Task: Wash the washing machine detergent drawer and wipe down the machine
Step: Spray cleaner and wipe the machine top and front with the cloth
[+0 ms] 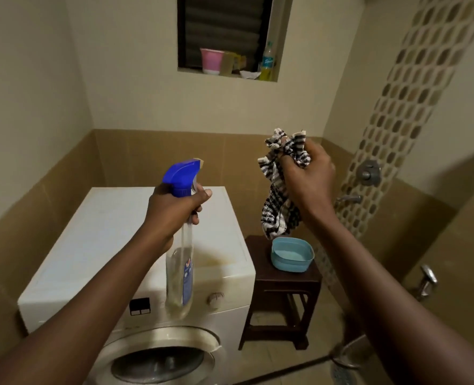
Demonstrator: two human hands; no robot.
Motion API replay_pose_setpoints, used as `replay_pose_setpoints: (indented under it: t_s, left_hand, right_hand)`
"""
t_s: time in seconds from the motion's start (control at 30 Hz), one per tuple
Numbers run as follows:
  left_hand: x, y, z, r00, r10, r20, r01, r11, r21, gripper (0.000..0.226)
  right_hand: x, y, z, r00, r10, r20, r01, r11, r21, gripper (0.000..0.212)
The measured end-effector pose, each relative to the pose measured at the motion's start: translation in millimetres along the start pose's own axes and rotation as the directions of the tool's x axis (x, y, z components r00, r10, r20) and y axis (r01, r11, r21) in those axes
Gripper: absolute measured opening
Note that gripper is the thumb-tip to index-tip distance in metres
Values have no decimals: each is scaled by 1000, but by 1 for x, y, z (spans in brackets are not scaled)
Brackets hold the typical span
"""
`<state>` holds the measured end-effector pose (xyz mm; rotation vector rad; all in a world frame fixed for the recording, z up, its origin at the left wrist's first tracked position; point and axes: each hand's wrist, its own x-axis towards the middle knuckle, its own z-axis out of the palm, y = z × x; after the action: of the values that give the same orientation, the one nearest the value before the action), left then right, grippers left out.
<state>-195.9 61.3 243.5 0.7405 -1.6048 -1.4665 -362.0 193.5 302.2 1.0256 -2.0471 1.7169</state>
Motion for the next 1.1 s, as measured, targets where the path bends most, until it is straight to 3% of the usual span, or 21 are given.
replay_pose_setpoints:
  t_s: [0.23, 0.67, 1.1]
  left_hand:
    - [-6, 54, 56, 999, 28, -40, -28, 999, 15, 14]
    - [-22, 46, 150, 999, 46, -20, -45, 995, 87, 12]
    - [58, 0, 227, 999, 8, 50, -10, 999, 42, 22]
  right_hand:
    - [23, -11, -71, 994, 104, 19, -101, 988, -116, 39]
    - [47, 44, -153, 988, 149, -43, -154, 980, -128, 48]
    - [95, 129, -141, 976, 215, -14, -212, 949, -235, 25]
